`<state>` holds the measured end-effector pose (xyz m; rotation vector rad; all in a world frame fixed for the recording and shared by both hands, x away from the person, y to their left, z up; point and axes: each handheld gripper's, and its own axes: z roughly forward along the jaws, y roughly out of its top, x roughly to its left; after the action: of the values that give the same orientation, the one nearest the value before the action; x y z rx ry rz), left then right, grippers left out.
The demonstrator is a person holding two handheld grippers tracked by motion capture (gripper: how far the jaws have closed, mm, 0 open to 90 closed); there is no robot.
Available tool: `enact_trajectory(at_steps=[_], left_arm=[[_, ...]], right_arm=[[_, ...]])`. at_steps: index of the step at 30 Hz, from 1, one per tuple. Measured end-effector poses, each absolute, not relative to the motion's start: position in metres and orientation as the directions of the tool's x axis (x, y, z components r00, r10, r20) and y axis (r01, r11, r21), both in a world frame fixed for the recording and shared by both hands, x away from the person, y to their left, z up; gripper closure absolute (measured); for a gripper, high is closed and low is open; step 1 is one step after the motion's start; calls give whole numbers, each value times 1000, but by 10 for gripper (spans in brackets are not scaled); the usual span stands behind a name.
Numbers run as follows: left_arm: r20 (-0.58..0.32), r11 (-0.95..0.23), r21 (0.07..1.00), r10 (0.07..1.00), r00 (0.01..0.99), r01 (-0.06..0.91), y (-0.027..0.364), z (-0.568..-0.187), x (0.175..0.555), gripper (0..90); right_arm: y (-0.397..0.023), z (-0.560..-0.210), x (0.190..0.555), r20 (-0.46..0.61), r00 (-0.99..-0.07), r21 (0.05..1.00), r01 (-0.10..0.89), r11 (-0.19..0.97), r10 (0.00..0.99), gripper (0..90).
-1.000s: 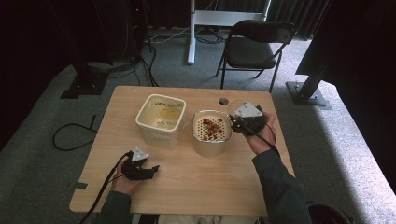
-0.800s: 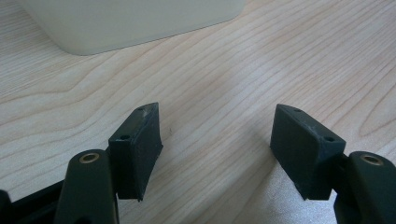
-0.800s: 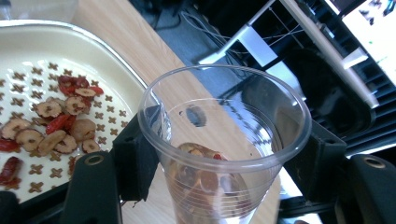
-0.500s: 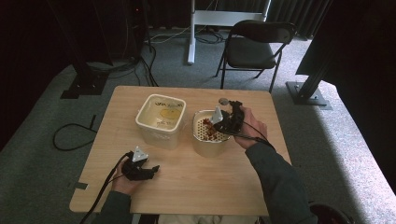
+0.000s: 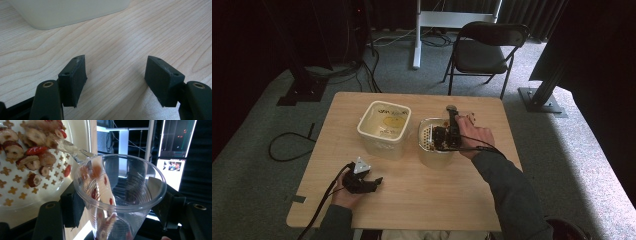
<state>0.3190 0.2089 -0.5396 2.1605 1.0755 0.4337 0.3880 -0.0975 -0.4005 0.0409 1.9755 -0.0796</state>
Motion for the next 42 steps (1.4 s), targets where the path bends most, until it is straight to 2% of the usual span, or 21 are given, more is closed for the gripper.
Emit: enact_trajectory(at_steps=[17, 42], left_arm=[[-3, -432, 697, 797, 604, 572, 209, -540, 319, 343], [-3, -433, 697, 796, 606, 572, 208, -540, 319, 343]], right_arm=[[-98, -400, 388, -924, -351, -186, 58, 981, -154, 335], [-99, -401, 389, -920, -358, -195, 66, 979, -159, 333]])
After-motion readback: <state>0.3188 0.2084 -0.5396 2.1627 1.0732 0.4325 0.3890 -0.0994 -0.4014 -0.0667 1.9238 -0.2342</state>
